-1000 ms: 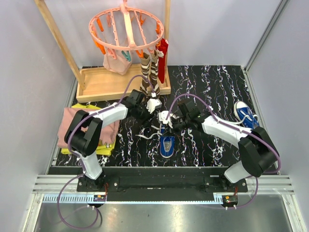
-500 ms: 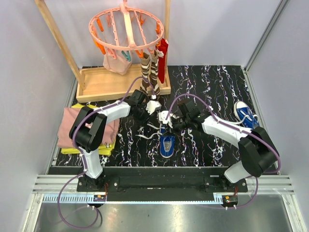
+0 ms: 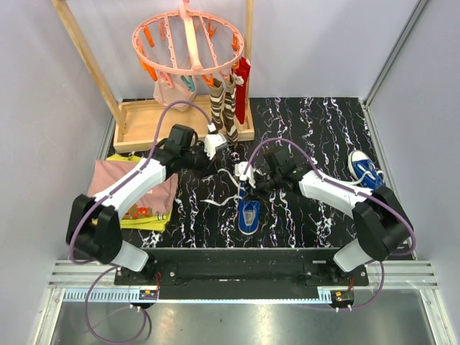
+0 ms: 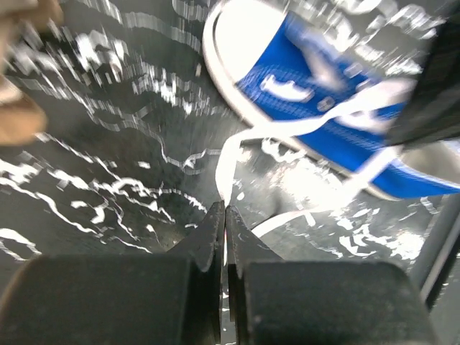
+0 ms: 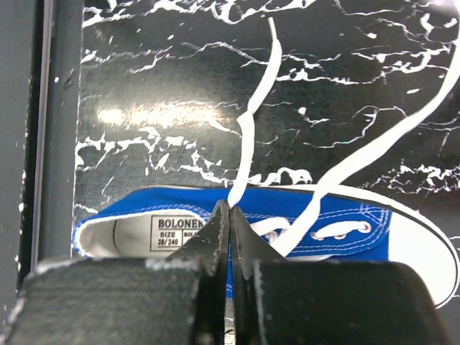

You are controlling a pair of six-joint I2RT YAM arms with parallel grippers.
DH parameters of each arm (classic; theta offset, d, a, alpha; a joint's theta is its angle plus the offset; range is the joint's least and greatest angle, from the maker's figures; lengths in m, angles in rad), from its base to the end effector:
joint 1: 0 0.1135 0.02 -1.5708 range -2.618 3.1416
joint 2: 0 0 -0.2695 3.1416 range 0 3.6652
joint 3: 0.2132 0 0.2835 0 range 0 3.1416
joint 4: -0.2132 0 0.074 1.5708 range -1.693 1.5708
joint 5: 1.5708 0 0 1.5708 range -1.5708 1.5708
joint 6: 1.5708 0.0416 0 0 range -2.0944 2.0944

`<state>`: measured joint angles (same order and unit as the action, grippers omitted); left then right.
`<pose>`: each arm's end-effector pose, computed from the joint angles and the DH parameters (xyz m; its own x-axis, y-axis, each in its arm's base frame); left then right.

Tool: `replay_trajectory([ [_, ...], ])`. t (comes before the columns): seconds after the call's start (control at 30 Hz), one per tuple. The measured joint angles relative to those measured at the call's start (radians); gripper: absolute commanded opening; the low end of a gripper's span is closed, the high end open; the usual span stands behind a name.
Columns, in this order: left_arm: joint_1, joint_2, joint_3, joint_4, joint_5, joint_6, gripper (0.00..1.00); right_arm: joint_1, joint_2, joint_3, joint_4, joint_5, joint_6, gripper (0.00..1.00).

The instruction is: Tie the shoes

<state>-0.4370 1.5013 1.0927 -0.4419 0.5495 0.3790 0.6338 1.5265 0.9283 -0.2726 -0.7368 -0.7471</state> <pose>0.3094 -0.1685 0.2450 -0.3836 0.5275 -0.7580 0.8772 0.4647 -0.1206 0.2561 0.2229 0.1961 0.0829 -0.5636 -0.8218 -0.9965 -0.0580 -0.0607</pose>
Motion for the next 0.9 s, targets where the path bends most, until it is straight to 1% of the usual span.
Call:
replay_trajectory([
  [0.17, -0.003, -0.131, -0.063, 0.001, 0.024, -0.006, 0.00, -0.003, 0.029, 0.050, -0.003, 0.019, 0.089, 0.00],
  [0.4, -0.016, -0.243, -0.189, -0.067, 0.024, -0.006, 0.00, -0.024, 0.058, 0.099, -0.003, 0.030, 0.222, 0.00],
  [0.53, -0.080, -0.373, -0.266, -0.092, 0.027, 0.014, 0.00, -0.040, 0.063, 0.102, -0.006, 0.045, 0.261, 0.00],
  [0.63, -0.140, -0.443, -0.291, -0.099, 0.026, 0.033, 0.00, -0.043, 0.064, 0.102, -0.011, 0.048, 0.275, 0.00],
  [0.77, -0.217, -0.443, -0.296, -0.100, 0.016, 0.044, 0.00, -0.047, 0.064, 0.102, -0.014, 0.047, 0.298, 0.00],
  [0.9, -0.312, -0.368, -0.294, -0.080, -0.003, 0.044, 0.00, -0.057, 0.065, 0.113, -0.015, 0.047, 0.322, 0.00],
])
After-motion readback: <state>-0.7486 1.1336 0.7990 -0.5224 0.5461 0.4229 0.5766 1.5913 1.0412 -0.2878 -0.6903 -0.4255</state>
